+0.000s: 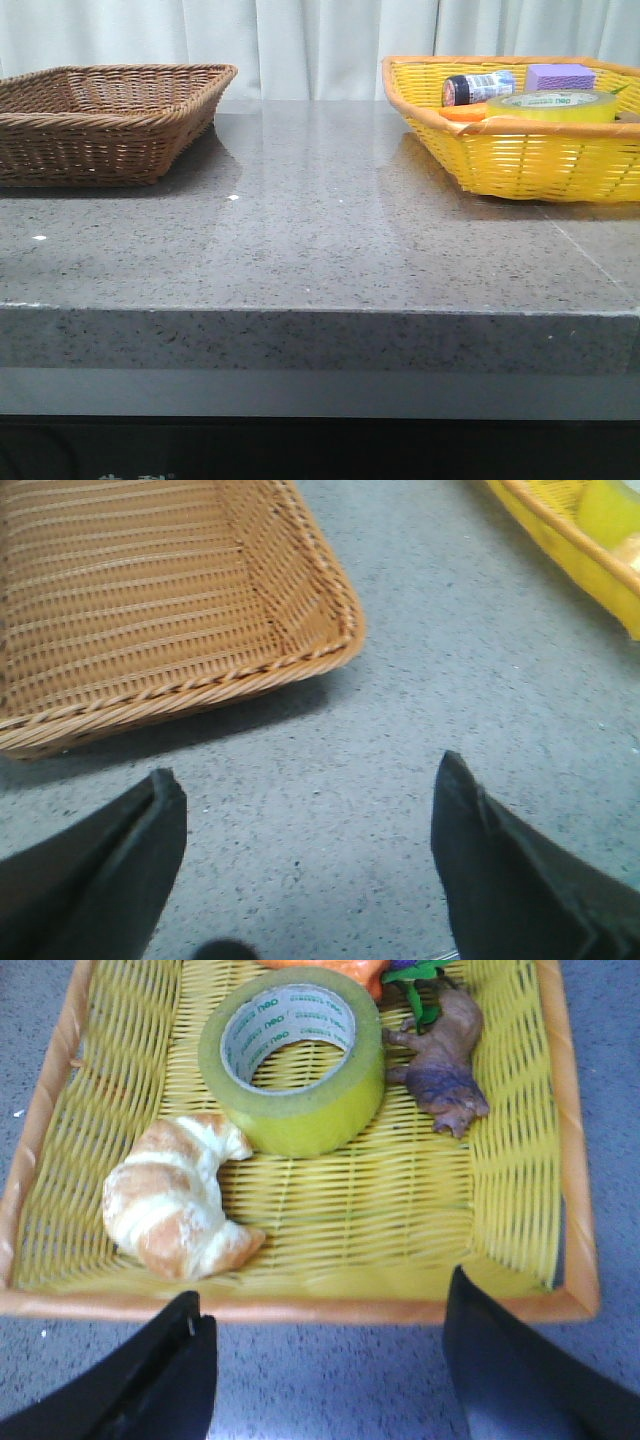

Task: Transfer tape with both arms

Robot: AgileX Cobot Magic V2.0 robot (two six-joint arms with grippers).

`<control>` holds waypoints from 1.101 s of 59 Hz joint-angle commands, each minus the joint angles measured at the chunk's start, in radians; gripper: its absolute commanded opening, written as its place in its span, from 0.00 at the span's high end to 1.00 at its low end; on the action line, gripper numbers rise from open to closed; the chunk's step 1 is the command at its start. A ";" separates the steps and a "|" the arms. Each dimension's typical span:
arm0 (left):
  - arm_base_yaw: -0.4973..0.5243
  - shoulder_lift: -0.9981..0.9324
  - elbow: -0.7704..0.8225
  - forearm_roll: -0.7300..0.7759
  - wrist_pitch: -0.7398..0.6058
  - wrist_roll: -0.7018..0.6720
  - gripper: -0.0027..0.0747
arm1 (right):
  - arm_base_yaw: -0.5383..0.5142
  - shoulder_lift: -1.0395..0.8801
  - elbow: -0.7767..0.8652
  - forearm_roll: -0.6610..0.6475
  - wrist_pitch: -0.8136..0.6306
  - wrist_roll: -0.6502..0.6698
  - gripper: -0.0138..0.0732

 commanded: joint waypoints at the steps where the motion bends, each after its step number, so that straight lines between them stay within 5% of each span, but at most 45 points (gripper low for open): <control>1: -0.021 -0.003 -0.033 -0.011 -0.084 0.000 0.30 | -0.005 0.088 -0.110 0.008 -0.013 -0.004 0.26; 44: -0.021 -0.003 -0.033 -0.067 -0.204 0.000 0.30 | -0.005 0.711 -0.710 0.006 0.207 -0.004 0.26; 65: -0.021 -0.003 -0.033 -0.067 -0.204 0.000 0.30 | -0.005 0.836 -0.821 -0.022 0.245 -0.004 0.26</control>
